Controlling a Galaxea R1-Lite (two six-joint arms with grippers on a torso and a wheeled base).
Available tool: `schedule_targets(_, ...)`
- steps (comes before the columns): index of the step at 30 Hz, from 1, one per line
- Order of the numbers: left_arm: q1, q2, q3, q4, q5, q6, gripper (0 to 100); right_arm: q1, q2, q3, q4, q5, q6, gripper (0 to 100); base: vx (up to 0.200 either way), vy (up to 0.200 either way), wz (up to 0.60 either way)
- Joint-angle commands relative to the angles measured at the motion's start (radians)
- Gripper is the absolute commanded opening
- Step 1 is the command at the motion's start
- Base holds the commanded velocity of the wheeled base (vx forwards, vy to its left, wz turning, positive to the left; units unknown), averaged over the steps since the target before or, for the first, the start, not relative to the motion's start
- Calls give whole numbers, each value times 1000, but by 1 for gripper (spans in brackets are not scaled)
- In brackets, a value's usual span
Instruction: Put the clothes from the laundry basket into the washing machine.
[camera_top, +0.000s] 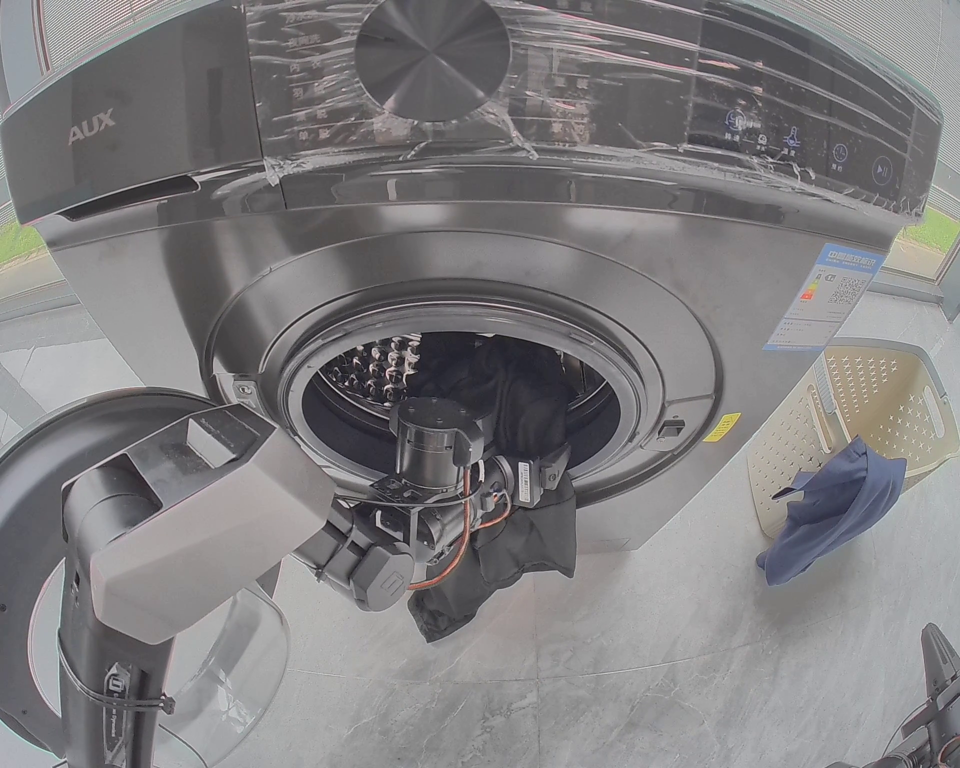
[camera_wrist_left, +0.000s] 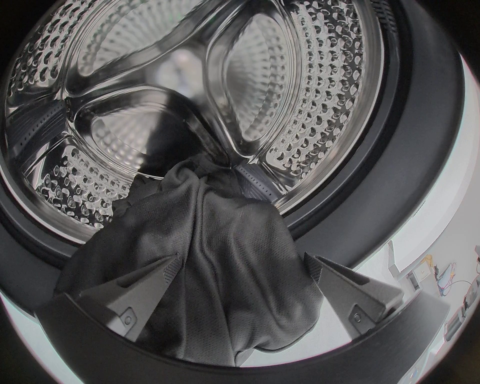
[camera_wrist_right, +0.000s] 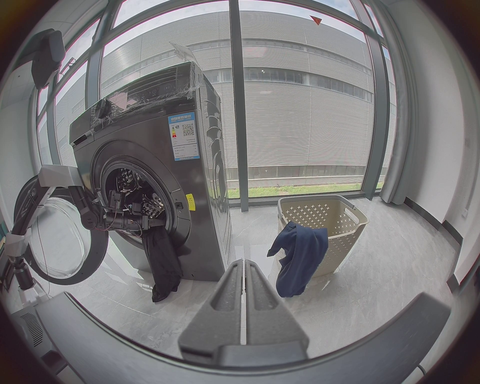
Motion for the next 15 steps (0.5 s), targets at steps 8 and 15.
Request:
schedule_targets(8,24,62,-54,-5,2,6,0,0,-10,8,-4,-2,1,0,0,0,0)
schedule_targets(15,24,53,-77,1,0,4,0,0,-10,10,-13,-2,0,0,0,0,0)
